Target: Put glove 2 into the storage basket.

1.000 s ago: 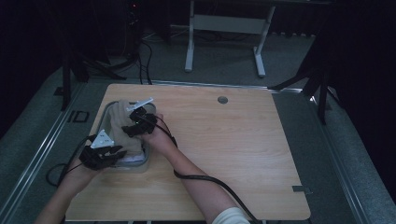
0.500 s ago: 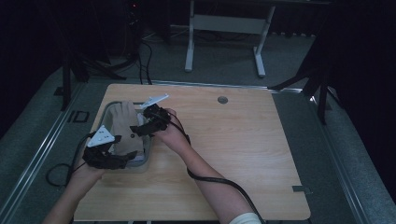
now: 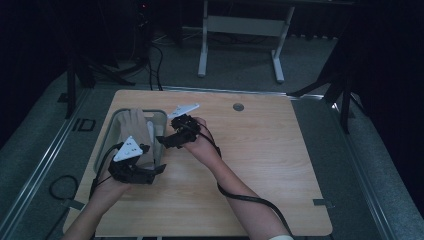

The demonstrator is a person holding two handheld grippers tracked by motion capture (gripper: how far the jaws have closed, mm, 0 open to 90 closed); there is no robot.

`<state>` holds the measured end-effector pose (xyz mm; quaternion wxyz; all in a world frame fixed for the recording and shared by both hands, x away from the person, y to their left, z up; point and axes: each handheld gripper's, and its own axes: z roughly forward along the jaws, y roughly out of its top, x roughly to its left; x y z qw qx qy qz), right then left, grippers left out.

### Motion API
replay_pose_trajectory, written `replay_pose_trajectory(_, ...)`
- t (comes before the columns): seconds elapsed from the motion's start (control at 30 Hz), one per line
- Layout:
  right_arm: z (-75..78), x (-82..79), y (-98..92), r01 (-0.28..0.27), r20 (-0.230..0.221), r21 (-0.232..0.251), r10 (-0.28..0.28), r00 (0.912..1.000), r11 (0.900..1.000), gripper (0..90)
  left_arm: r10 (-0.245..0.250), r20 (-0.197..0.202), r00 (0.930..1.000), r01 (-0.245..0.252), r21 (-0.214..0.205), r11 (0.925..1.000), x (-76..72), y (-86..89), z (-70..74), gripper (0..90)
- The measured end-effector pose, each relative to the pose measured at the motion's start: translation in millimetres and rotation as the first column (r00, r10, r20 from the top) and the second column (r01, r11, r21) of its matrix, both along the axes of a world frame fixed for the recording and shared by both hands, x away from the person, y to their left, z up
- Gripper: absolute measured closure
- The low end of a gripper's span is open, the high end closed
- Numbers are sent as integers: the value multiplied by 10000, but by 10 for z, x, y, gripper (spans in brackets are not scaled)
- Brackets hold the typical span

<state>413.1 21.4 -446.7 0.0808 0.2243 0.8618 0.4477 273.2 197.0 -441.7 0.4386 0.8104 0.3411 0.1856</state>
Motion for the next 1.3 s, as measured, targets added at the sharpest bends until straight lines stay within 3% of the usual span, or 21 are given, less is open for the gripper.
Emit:
replay_pose_trajectory(0.57, -152, -87, -565, 449, 51, -55, -449, 9990, 9990, 170, -1091, -183, 9939, 1087, -238, 9938, -7, -464, -188, 165)
replay_pose_trajectory(0.97, -350, -196, -1002, 736, -73, 36, -735, 9973, 9973, 173, -1710, -342, 9847, 1698, -357, 9848, -11, -714, -401, 165)
replay_pose_trajectory(1.3, -546, -279, -1239, 870, -233, -99, -872, 9959, 9962, 173, -2128, -544, 9756, 2106, -428, 9766, 10, -862, -576, 165)
